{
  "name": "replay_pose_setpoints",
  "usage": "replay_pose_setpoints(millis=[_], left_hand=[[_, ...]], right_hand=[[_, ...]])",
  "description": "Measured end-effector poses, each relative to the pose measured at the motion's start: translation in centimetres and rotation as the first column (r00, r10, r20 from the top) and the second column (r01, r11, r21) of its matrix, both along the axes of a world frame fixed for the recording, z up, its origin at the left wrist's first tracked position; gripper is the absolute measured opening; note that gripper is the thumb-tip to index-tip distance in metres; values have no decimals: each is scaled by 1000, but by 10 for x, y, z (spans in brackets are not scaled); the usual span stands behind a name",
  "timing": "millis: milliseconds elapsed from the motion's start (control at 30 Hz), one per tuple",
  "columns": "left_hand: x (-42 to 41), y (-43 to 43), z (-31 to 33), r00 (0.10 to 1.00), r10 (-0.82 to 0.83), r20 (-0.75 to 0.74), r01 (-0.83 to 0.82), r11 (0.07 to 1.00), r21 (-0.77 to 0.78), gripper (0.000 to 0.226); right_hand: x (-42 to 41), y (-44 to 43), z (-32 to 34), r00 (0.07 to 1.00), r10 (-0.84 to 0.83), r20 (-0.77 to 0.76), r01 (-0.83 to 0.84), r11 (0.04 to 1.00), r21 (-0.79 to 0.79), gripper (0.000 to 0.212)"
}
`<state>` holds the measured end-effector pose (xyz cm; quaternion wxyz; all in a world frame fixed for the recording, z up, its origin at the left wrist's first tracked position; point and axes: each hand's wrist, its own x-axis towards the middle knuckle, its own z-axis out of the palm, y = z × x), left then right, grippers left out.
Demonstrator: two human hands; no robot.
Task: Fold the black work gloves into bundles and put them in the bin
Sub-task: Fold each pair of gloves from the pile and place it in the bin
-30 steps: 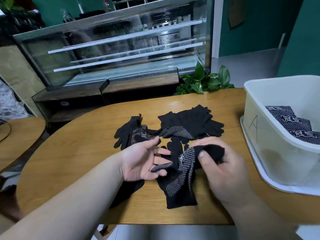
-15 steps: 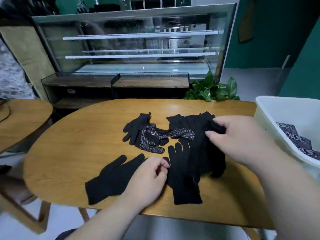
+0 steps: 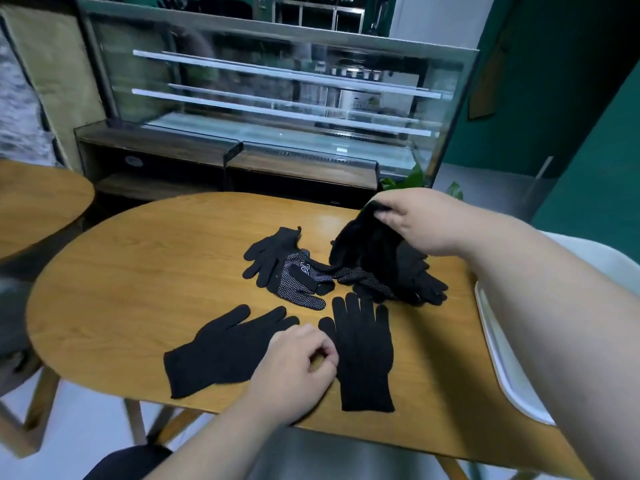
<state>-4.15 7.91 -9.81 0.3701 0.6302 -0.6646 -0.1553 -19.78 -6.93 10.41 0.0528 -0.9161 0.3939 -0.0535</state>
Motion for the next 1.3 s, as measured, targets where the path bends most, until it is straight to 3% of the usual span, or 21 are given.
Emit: replay_pose_setpoints(millis=[167, 400, 600, 667, 767, 833, 967, 1300], left_hand=[[3, -3, -1, 994, 26, -111, -29, 999, -27, 15], [12, -7, 0, 961, 77, -264, -84, 996, -17, 19], [16, -6, 3, 943, 76, -325, -94, 995, -41, 26], [17, -5, 3, 952, 69, -299, -86, 995, -41, 23], [19, -5, 0, 995, 12, -95, -14, 1000, -18, 13], [18, -3, -2, 999, -41, 27, 41, 999, -1, 7], [13, 0, -8, 986, -64, 156, 64, 998, 5, 14], [12, 2, -10, 967, -159, 200, 160, 987, 15, 38]], right_hand=[[10, -9, -5, 999, -33, 15, 34, 998, -50, 16], [13, -19, 0, 975, -114, 190, 124, 992, -38, 15], [0, 20, -35, 999, -30, 45, 37, 987, -158, 22], [-13, 43, -75, 1000, 30, -7, -31, 990, -138, 23], [-32, 78, -139, 998, 49, -37, -51, 997, -56, 34], [-44, 95, -175, 999, 2, 42, -3, 1000, 12, 38], [-52, 112, -208, 961, -84, 264, 107, 992, -72, 31], [-53, 119, -214, 926, -91, 367, 163, 972, -171, 23]])
